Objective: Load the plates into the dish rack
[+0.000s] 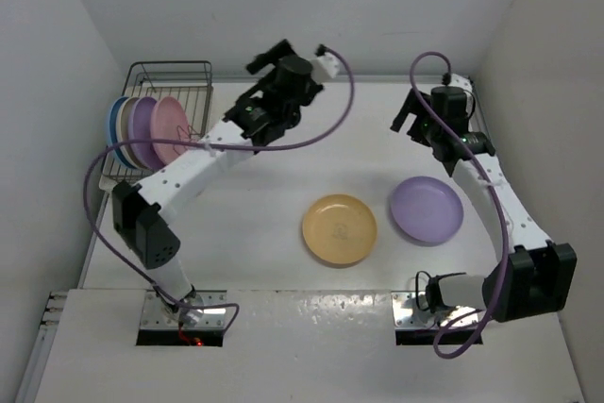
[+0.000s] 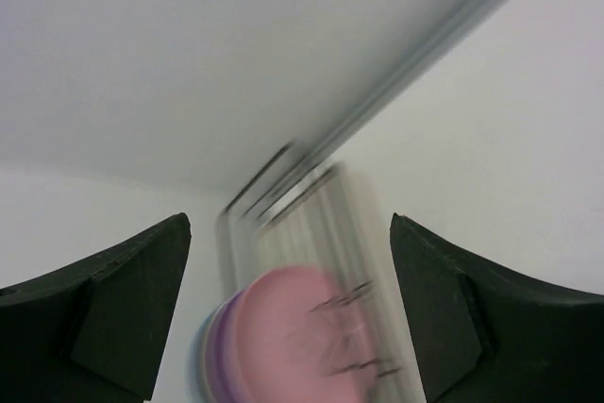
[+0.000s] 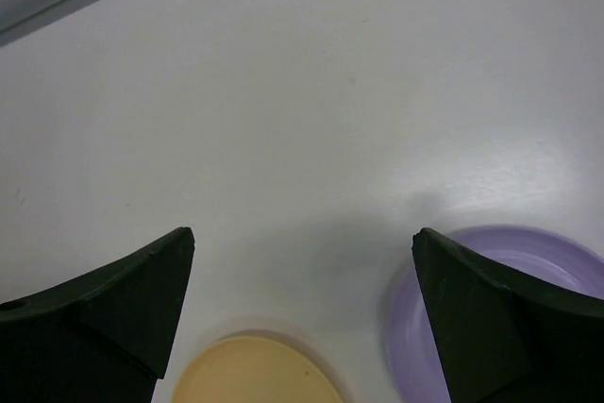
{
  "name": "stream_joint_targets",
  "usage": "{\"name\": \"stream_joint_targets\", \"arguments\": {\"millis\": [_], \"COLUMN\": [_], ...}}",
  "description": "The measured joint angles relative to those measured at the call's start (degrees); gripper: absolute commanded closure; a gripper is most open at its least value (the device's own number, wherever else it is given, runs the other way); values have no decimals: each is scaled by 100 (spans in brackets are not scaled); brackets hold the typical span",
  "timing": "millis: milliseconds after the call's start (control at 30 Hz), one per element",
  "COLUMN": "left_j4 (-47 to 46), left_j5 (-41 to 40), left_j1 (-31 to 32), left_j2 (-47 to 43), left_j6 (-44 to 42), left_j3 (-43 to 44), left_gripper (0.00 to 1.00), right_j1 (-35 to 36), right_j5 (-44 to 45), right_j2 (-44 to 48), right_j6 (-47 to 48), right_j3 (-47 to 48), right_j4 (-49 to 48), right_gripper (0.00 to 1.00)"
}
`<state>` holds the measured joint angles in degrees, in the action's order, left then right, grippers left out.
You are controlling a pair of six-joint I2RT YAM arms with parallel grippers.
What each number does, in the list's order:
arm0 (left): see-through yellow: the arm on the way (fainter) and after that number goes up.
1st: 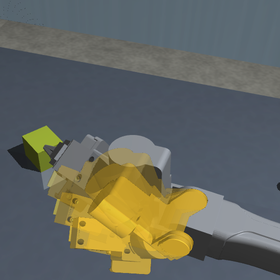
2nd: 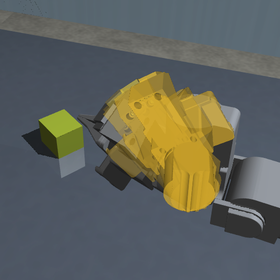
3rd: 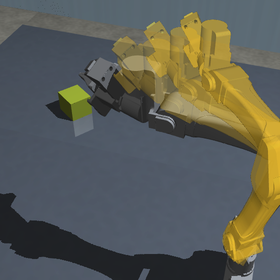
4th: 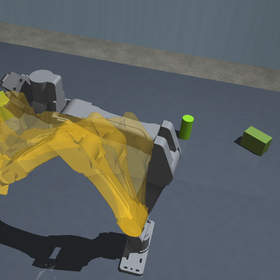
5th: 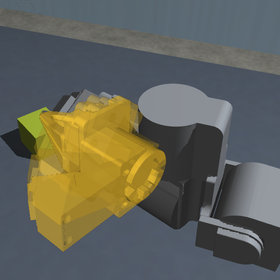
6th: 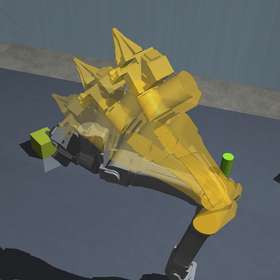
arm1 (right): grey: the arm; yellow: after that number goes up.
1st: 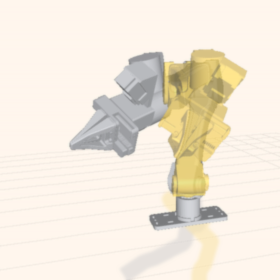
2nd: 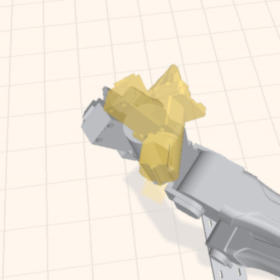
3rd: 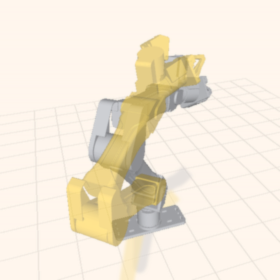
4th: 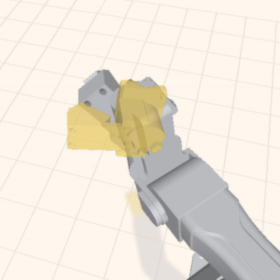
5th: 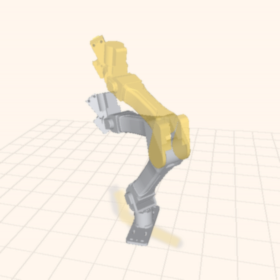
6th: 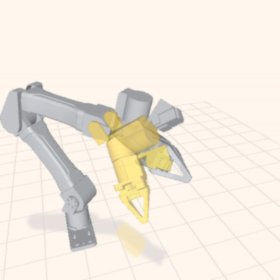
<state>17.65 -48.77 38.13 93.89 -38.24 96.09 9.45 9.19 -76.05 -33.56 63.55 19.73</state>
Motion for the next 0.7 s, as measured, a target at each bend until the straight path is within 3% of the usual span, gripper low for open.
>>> {"name": "stream_joint_targets", "arguments": {"millis": [167,333,433,533,700], "left_j4": [920,1467,1355,1217,1137], "left_j5": [2216,5110,6306,6931,6926], "left_j1": [848,973,1058,1226,1628], "left_j2": [1314,2811,3661,4354,5038], "left_j6": [1224,2470,3233,3939,4426], "left_j3": [1471,2579,3018,3261,3333], "left_gripper": [9,16,18,18,18], "right_j1": [-514,-634,-634,-634,-634], "right_j5": [1086,1799,2103,2293,2398], "right_j2": [734,1825,2299,2568,2822], "right_j6": [-492,-638,-678,-682,-610], "right_j3": [44,-179,-348,-457,-498], "right_j4": [944,1386,1683,2033,2441], "right_gripper": [1,1,1,1,1]}}
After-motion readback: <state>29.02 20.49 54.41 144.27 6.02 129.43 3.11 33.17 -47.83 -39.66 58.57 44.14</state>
